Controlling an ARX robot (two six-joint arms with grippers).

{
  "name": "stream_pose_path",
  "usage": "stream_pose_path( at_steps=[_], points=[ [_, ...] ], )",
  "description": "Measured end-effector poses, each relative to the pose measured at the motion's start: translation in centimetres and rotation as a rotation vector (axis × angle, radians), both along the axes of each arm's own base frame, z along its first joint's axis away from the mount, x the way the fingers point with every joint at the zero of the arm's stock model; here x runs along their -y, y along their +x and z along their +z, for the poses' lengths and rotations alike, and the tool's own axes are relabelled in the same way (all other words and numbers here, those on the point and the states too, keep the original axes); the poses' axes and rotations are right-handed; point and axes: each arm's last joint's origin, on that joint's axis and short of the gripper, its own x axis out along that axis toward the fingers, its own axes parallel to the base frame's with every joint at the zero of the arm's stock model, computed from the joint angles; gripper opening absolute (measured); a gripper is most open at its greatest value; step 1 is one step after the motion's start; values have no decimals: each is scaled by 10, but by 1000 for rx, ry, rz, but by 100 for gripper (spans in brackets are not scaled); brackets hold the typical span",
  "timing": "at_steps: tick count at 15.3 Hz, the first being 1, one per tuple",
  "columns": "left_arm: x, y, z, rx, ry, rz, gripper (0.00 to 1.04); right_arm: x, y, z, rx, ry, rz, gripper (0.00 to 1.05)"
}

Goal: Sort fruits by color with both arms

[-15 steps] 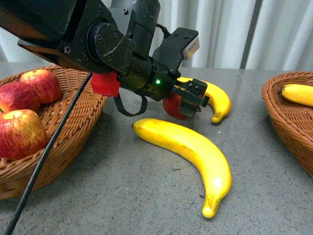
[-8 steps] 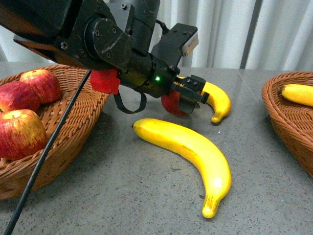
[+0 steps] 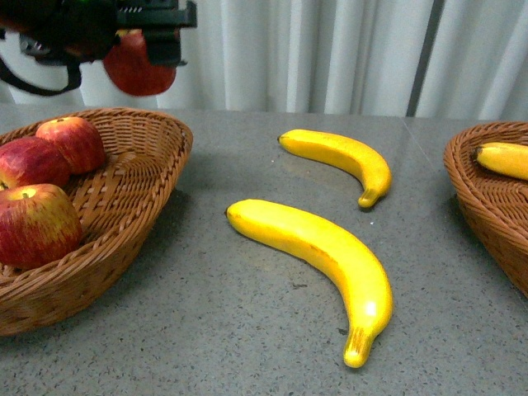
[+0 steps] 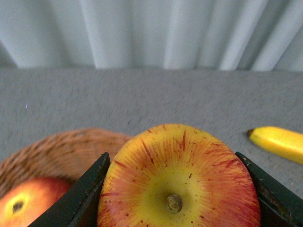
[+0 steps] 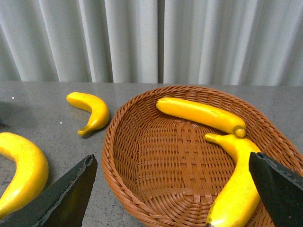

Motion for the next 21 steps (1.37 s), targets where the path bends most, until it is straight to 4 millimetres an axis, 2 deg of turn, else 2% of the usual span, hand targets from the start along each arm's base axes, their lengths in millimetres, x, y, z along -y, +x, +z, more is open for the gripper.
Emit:
stream_pose_path(
  at_steps=[2,8,9,11,12,15,17,18,19,20,21],
  points=[
    [-10,-10,-24,-100,-42,53,69,0,0,0,0,0,0,98],
    [-22,-21,-46,-174,-75,106,69,0,0,0,0,0,0,98],
    [-22,-22,-45,-171,-82,108,81,0,0,0,0,0,0,98],
    [-17,-26,-31,-111,-98,87,100,0,0,0,0,0,0,98],
    [-14,-31,-22,-76,-95,74,97,0,0,0,0,0,0,98],
    [-3,-54,4,59,-35,43,98,0,0,0,0,0,0,98],
    [2,-85,28,172,10,-1,98,0,0,0,0,0,0,98],
    [-2,-103,38,227,33,6,98,0,0,0,0,0,0,98],
    [-28,-135,28,399,-4,92,77,0,0,0,0,0,0,98],
    [-44,-155,13,409,-2,121,65,0,0,0,0,0,0,98],
    [-52,-166,2,405,2,130,54,0,0,0,0,0,0,98]
  ],
)
